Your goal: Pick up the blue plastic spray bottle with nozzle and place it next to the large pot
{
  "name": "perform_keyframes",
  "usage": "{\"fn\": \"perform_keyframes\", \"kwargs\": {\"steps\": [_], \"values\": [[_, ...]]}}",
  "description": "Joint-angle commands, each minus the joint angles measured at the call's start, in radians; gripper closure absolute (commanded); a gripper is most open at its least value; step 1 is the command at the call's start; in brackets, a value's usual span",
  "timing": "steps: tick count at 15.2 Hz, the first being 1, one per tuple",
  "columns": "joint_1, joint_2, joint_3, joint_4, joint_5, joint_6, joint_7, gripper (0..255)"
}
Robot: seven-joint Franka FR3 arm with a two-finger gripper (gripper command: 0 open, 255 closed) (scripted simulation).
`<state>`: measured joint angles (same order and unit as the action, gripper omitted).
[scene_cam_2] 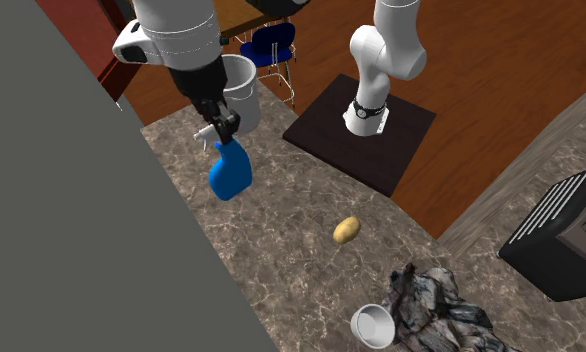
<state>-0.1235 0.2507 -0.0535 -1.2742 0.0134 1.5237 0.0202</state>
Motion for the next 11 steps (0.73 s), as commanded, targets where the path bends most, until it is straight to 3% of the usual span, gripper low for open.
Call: {"fn": "perform_keyframes", "kwargs": {"steps": [1, 10, 11], "values": [[0.0, 0.012, 0.0, 0.05, 0.001, -0.038, 0.001, 255], [-0.006, 0.103, 0.0, 0.312, 0.006, -0.209, 0.0, 255], [-0.02, 0.077, -0.007, 0.273, 0.007, -0.196, -0.021, 255]]}}
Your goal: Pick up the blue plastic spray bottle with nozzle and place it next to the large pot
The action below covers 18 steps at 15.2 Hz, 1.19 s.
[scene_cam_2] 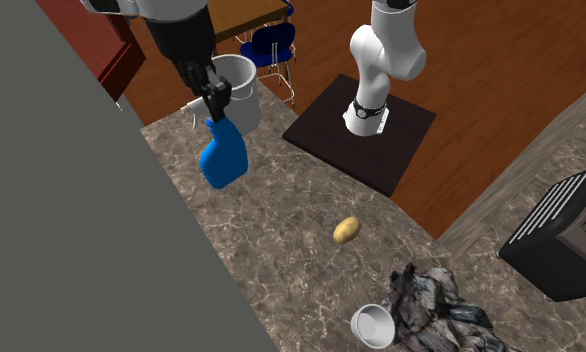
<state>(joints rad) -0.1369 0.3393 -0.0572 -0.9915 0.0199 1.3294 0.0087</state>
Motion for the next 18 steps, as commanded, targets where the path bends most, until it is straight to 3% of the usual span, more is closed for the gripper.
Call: {"fn": "perform_keyframes", "kwargs": {"steps": [1, 9, 18], "values": [[-0.021, -0.034, -0.01, -0.044, 0.001, 0.01, -0.03, 255], [-0.131, -0.149, -0.073, -0.209, 0.005, 0.059, -0.205, 255], [-0.257, -0.174, -0.158, -0.244, 0.016, 0.067, -0.414, 255]]}}
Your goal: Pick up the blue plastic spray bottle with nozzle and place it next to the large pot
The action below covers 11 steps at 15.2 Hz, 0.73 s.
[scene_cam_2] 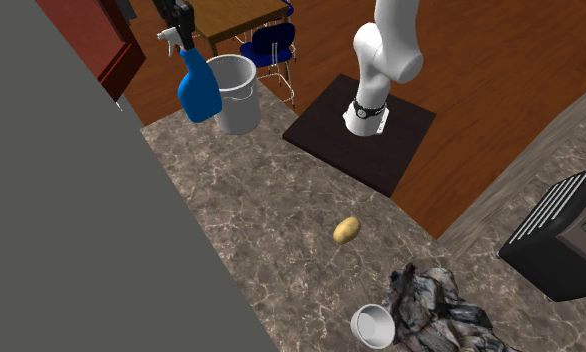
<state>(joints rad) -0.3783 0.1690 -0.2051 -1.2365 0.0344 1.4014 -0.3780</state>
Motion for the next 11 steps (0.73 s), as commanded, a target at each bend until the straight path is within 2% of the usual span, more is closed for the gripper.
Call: {"fn": "perform_keyframes", "kwargs": {"steps": [1, 4, 11], "values": [[-0.03, 0.0, -0.02, 0.005, 0.003, -0.006, -0.051, 255], [-0.069, 0.015, -0.044, 0.024, 0.011, -0.011, -0.111, 255], [-0.058, -0.037, -0.04, -0.143, -0.003, 0.106, -0.104, 255]]}}
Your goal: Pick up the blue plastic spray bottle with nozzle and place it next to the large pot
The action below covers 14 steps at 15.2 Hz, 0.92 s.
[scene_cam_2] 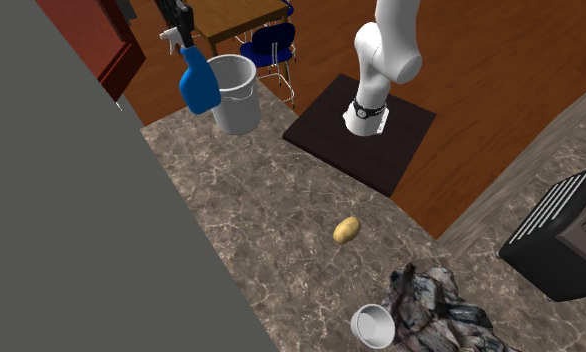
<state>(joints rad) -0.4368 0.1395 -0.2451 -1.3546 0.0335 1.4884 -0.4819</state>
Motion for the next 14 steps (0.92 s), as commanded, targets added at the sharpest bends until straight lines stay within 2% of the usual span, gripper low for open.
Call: {"fn": "perform_keyframes", "kwargs": {"steps": [1, 14], "values": [[0.002, -0.013, 0.0, -0.046, -0.003, 0.035, 0.0, 255], [0.009, -0.053, 0.004, -0.275, -0.013, 0.224, 0.006, 255]]}}
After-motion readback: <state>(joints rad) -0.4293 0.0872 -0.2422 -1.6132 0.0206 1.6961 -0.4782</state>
